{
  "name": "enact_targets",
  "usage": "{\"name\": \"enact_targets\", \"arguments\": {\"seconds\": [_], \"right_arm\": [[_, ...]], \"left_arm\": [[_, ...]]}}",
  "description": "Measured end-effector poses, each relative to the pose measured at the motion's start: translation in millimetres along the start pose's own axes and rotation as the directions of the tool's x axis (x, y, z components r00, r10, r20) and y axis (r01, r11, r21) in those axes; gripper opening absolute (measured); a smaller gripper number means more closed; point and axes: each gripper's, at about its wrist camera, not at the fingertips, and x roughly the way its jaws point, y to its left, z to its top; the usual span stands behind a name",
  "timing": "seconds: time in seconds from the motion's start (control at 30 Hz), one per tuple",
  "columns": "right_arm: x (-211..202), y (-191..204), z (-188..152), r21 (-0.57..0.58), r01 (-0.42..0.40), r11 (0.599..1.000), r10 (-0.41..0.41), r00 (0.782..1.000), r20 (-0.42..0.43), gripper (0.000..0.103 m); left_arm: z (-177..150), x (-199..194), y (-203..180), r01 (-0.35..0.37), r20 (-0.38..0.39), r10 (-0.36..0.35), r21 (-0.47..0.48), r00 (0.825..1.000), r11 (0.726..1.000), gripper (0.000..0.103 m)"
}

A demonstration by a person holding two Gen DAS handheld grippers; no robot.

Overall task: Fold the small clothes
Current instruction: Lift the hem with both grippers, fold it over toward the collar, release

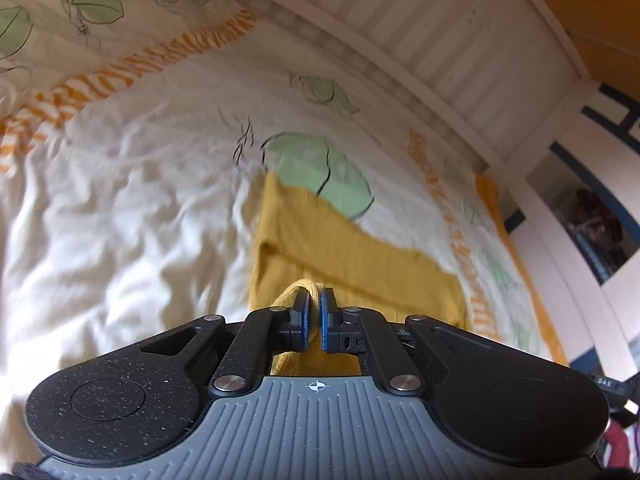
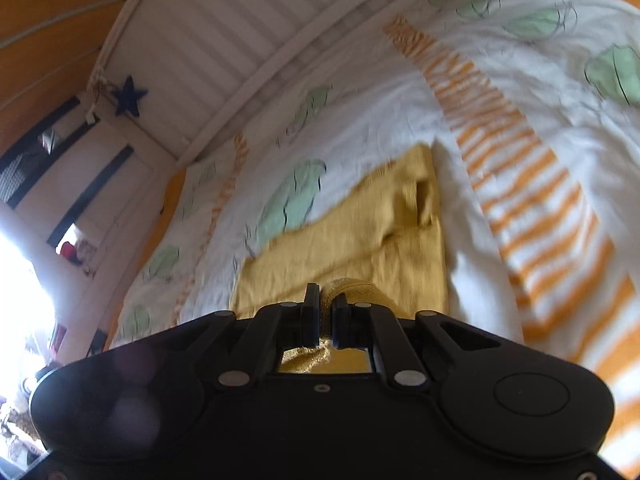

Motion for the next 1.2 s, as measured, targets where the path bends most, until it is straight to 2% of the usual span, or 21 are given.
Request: {"name": "enact_targets", "arguments": {"seconds": [0.27,0.5,0.8,1.07,1.13,1.17,1.2], "right_arm": [[48.9,-11.4,49.0,0.015,0.015,1.000,-0.016,0.996,0.082,0.013],[109.8,-36.3,79.2,0.048,0.073,0.996,-0.077,0.994,0.082,0.013],[174.1,-65.5,98.0,0.074,0.167,0.983,-0.172,0.983,0.062,0.013],[201.2,-74.9,105.5,0.058,0.217,0.974,-0.220,0.974,0.050,0.015],[202.9,-74.4,105.8,0.047,0.226,0.973,-0.229,0.971,0.062,0.020],[201.3,-72.7,105.6,0.038,0.240,0.970,-0.242,0.967,0.076,0.037],[199.0,-70.5,105.7,0.026,0.255,0.966,-0.257,0.962,0.093,0.061]], "left_arm": [[47.8,55.7,-3.5,-0.007,0.048,0.008,-0.011,0.999,1.000,0.005],[76.3,120.9,8.9,-0.055,0.030,0.055,-0.027,0.998,0.998,0.005],[89.4,198.0,14.5,-0.130,-0.011,0.130,-0.002,0.991,0.991,0.005],[89.6,227.1,18.8,-0.178,-0.035,0.178,0.006,0.983,0.984,0.008],[90.8,226.4,19.5,-0.168,-0.030,0.168,0.005,0.985,0.986,0.007],[91.1,224.7,18.8,-0.163,-0.019,0.164,0.010,0.986,0.987,0.013],[91.5,222.4,17.5,-0.168,-0.003,0.168,0.023,0.986,0.986,0.026]]}}
